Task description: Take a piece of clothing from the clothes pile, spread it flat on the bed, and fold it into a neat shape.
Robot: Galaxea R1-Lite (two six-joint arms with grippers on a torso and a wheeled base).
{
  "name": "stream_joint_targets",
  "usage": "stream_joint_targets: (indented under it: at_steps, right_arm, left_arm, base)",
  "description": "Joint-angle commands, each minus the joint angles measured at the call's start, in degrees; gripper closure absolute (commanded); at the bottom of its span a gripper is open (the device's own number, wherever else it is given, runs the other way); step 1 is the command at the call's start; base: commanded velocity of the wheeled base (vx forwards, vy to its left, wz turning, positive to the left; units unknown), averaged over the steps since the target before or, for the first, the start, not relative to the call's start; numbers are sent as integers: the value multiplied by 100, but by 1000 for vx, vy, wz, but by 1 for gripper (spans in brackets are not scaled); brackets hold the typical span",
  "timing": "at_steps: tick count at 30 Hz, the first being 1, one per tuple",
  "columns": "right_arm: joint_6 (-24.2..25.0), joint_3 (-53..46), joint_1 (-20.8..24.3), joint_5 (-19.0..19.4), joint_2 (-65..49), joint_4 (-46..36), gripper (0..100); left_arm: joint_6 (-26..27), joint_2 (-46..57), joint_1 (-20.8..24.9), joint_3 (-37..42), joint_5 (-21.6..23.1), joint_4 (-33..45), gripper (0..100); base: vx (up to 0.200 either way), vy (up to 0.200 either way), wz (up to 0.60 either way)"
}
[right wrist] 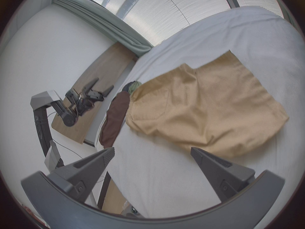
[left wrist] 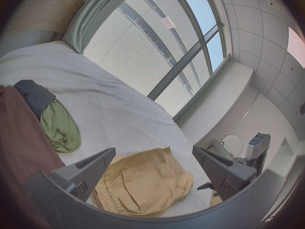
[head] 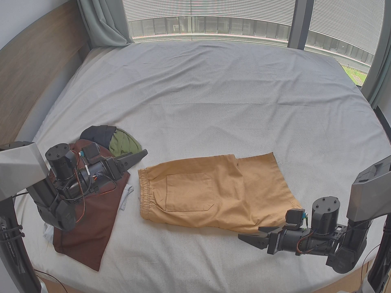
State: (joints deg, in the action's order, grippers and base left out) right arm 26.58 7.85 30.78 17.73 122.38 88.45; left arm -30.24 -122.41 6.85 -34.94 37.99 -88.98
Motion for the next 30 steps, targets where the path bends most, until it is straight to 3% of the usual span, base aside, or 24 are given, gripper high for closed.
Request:
stream_joint_targets:
  at_steps: [1, 11, 20, 30]
  right_arm:
    - [-56, 305, -151, 20, -294, 5, 0]
    - [-750, 1140, -494, 310, -259, -12, 0]
    - [-979, 1236, -1021, 794, -311, -12, 0]
    - [-1322, 1263, -1030, 785, -250, -12, 0]
  left_arm:
    - [71, -20, -52, 92, 77, -14, 0]
    - [71, -29, -61, 92, 86, -14, 0]
    - [230, -319, -61, 92, 86, -23, 0]
    - [379, -548, -61, 92, 77, -23, 0]
  base:
    - [0, 0, 0]
    - [0, 0, 0]
    - [0, 0, 0]
    - [0, 0, 0]
